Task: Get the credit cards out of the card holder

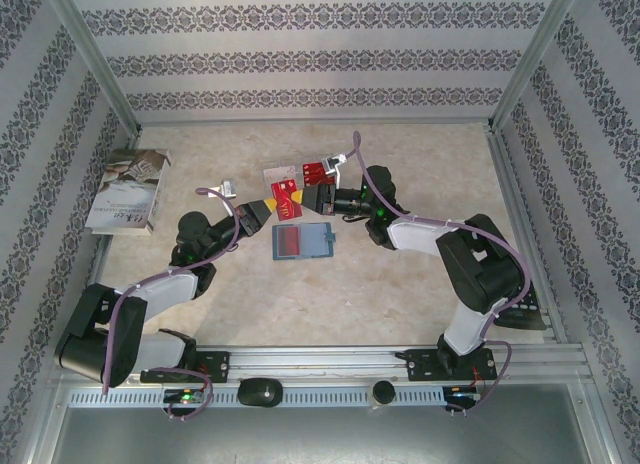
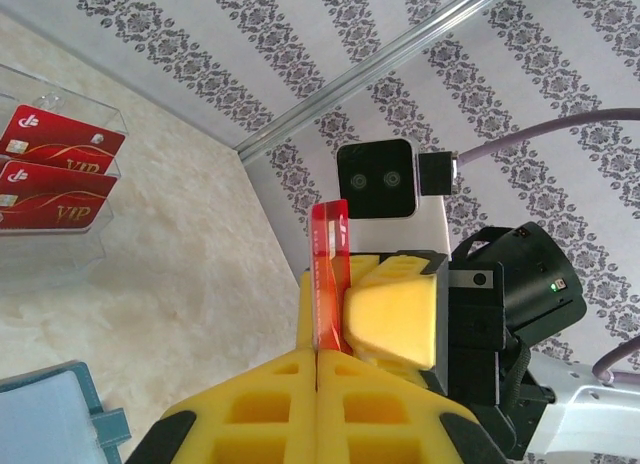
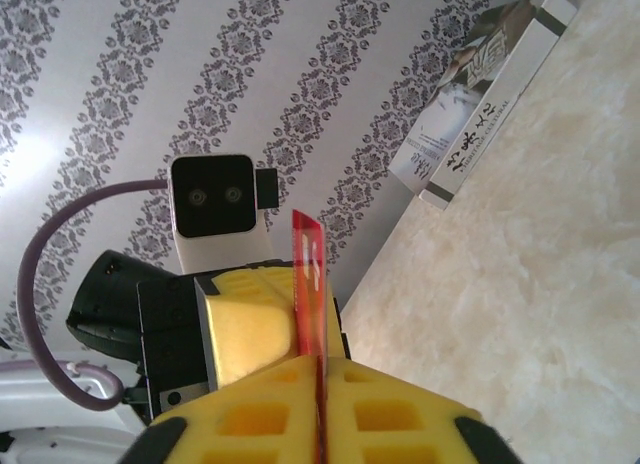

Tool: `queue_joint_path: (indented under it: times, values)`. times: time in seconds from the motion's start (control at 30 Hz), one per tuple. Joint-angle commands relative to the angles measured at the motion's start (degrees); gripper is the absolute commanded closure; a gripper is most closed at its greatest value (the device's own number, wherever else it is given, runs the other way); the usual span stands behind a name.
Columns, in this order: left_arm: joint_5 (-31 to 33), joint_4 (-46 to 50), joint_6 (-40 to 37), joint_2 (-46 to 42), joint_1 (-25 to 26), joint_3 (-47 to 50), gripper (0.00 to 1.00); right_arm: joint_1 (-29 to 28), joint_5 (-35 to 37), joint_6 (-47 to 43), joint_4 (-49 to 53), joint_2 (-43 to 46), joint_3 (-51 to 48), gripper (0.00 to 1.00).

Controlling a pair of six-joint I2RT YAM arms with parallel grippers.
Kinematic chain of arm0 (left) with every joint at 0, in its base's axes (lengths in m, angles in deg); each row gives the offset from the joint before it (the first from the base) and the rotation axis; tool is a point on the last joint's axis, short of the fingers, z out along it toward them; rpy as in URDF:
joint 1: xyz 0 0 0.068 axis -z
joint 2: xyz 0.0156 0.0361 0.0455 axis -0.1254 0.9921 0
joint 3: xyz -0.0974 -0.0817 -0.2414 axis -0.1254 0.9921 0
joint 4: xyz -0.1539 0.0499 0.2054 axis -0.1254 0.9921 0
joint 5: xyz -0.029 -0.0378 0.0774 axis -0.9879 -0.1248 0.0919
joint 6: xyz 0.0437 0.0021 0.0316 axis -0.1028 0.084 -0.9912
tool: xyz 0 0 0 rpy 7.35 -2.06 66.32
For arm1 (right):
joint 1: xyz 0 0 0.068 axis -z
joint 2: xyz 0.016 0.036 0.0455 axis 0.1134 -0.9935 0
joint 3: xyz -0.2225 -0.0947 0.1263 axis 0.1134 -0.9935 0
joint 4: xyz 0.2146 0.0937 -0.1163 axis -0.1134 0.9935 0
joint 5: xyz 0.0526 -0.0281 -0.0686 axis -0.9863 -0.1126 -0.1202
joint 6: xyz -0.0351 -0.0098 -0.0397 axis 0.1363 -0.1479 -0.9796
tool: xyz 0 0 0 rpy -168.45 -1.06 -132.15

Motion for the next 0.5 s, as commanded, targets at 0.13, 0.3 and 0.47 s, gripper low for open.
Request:
queue_joint_path:
  times: [0.13,0.3,0.47]
  values:
    - [5.1,13.5,-3.0,-8.7,-2.4,-0.8,0.09,3.7,-0.2,-12.0,16.3,2.4,5.1,1.0]
    - [11.0,33.2,-9.3,-16.8,-3.5,-4.4,0.0,2.8,11.2,-44.4,57.4,3.8,19.1,1.0]
    - [14.0,47.3,-15.2,-21.4,-5.2,-8.1,0.0,1.7,20.7,-65.6,80.4,-1.8,35.3,1.0]
